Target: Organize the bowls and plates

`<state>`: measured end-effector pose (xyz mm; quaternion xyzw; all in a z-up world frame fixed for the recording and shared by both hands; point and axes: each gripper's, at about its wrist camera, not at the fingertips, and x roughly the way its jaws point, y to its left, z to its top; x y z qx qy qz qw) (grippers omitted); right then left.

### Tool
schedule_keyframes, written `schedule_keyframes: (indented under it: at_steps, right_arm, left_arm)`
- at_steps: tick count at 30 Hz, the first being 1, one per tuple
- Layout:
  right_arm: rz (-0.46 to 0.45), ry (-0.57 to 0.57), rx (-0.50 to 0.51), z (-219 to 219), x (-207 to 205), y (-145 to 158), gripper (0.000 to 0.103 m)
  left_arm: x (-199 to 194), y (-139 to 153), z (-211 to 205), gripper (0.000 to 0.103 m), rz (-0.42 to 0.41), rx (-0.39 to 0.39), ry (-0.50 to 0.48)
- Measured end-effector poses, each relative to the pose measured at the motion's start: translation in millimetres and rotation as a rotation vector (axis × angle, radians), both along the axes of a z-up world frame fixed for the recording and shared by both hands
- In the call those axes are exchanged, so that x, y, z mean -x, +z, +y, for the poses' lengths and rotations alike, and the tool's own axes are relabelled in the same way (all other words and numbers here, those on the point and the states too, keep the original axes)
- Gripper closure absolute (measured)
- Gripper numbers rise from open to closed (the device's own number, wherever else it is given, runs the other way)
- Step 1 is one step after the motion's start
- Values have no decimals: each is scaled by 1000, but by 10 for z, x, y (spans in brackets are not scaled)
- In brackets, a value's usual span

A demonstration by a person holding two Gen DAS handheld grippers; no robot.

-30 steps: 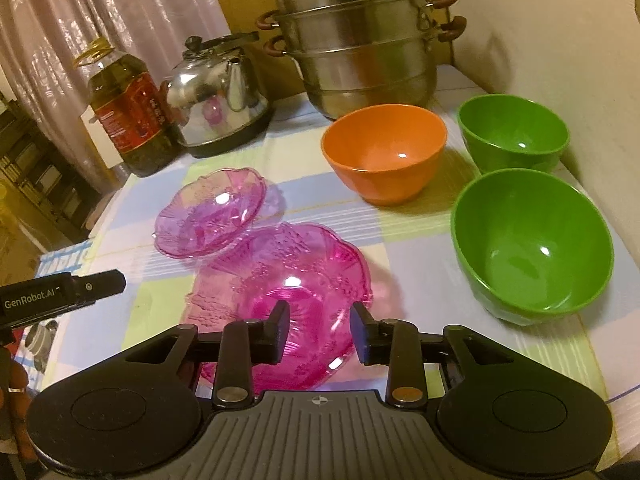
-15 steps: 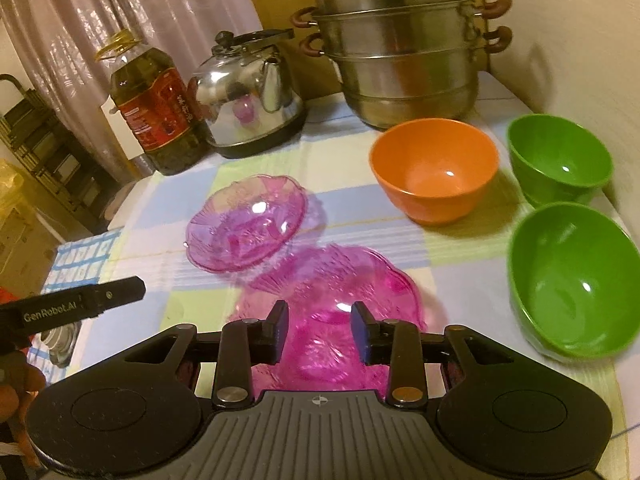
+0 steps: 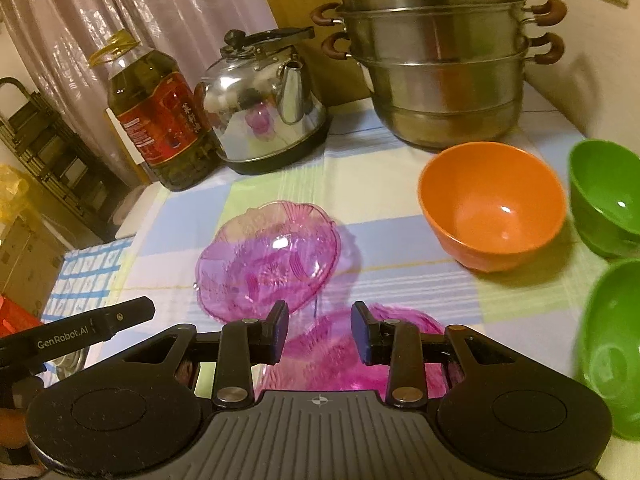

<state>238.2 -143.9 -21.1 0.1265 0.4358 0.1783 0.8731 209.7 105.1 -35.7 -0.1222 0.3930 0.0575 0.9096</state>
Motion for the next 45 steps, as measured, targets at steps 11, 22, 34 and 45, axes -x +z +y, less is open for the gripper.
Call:
schedule_keyframes:
  at_steps: [11,22,34,45]
  right_arm:
    - [33,-10,-14,149,-627,-410,68]
    - [120,5,-2,309,-1091,-771,68]
    - [174,29,8,352,-1219,-987,68]
    - [164,36,17,401,-1222,-1018,84]
  left_arm:
    - [-536,-455,222,44,14,21,30]
    - [-942,-747,324,55,57,35,-15]
    - [-1057,-899,398,75,56,68,-9]
    - [-1063,-913,392,92,51,77,-14]
